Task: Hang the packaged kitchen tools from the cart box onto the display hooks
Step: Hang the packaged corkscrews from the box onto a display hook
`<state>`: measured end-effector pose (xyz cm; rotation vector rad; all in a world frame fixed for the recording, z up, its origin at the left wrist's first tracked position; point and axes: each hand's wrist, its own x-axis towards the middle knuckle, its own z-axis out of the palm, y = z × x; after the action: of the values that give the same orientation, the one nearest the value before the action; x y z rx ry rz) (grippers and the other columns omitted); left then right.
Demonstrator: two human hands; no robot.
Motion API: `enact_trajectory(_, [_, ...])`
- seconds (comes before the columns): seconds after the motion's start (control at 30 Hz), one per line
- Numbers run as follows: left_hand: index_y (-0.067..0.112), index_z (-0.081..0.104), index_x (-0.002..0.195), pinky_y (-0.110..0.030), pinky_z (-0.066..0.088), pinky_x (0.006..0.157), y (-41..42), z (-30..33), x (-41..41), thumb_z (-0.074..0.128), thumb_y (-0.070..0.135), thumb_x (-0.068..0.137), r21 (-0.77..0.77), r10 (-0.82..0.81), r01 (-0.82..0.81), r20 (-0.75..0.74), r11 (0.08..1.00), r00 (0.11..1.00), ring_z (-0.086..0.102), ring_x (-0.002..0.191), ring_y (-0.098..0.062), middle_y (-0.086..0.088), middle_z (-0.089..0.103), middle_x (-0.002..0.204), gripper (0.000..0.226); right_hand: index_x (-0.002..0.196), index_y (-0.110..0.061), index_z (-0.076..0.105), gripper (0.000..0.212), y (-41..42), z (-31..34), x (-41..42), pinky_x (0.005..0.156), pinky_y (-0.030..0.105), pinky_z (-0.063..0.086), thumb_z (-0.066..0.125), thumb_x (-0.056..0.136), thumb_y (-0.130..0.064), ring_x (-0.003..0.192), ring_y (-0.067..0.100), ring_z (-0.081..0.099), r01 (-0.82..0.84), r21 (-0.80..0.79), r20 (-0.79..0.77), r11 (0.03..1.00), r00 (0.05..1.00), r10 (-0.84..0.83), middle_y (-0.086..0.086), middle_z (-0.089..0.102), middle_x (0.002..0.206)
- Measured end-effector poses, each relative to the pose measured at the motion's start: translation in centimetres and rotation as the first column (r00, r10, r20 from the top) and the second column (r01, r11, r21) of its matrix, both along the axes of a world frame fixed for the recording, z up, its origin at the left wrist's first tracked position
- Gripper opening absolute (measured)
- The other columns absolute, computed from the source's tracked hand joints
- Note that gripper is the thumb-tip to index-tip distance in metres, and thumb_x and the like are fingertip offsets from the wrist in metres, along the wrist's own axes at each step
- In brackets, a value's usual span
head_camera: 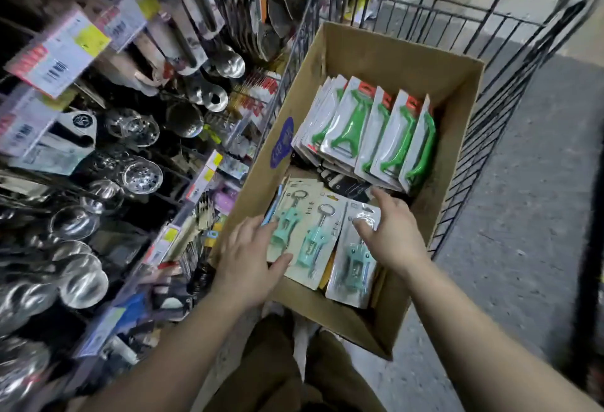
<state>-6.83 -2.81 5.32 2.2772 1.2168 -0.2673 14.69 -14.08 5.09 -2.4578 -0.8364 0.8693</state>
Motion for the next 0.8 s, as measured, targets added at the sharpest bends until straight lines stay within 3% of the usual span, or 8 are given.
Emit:
enact_trajectory(0.2, [0.020,0.045,0.149,-0.041,0.031,0.114,1.5,-2.8,1.8,0.059,0.045,0.096,-0.100,0.052,-0.057,-0.043,0.993,0.998,0.035,0.140,-0.025,-0.005,0.041,0.153,0.061,0.152,-0.022,0.031,0.067,0.2,-3.8,0.0,0.108,0.039,0.038,0.062,0.094,-0.035,0.135,0.033,0.041,0.042,-0.110,-0.115,0.993,0.992,-0.055,0.014,0.041,0.148])
enact_trajectory(0.5, [0.013,0.044,0.145,-0.039,0.041,0.105,5.5,-7.3,5.5,0.055,0.053,0.096,-0.329,0.163,-0.239,-0.243,0.913,0.956,0.049,0.129,-0.035,-0.015,0.047,0.143,0.064,0.151,-0.021,0.025,0.070,-1.0,-8.4,-2.8,0.099,0.040,0.044,0.064,0.094,-0.030,0.124,0.035,0.052,0.260,-0.373,-0.263,0.891,0.891,-0.371,0.015,0.039,0.144])
enact_trajectory(0.63, [0.014,0.045,0.146,-0.036,0.043,0.103,6.4,-8.2,5.5,0.066,0.056,0.089,-0.394,0.146,-0.274,-0.325,0.877,0.934,0.052,0.127,-0.032,-0.012,0.045,0.144,0.074,0.155,-0.022,0.015,0.084,-1.4,-9.7,-4.1,0.103,0.044,0.043,0.068,0.090,-0.035,0.127,0.034,0.049,0.339,-0.430,-0.284,0.837,0.829,-0.481,0.015,0.036,0.146])
enact_trajectory(0.8, [0.016,0.056,0.132,-0.034,0.048,0.098,7.1,-8.4,5.1,0.078,0.047,0.081,-0.430,0.054,-0.214,-0.355,0.877,0.933,0.057,0.115,-0.027,-0.009,0.049,0.137,0.064,0.154,-0.024,0.013,0.091,-1.0,-10.2,-4.4,0.100,0.046,0.047,0.073,0.087,-0.033,0.123,0.035,0.053,0.426,-0.440,-0.242,0.791,0.791,-0.561,0.016,0.040,0.143])
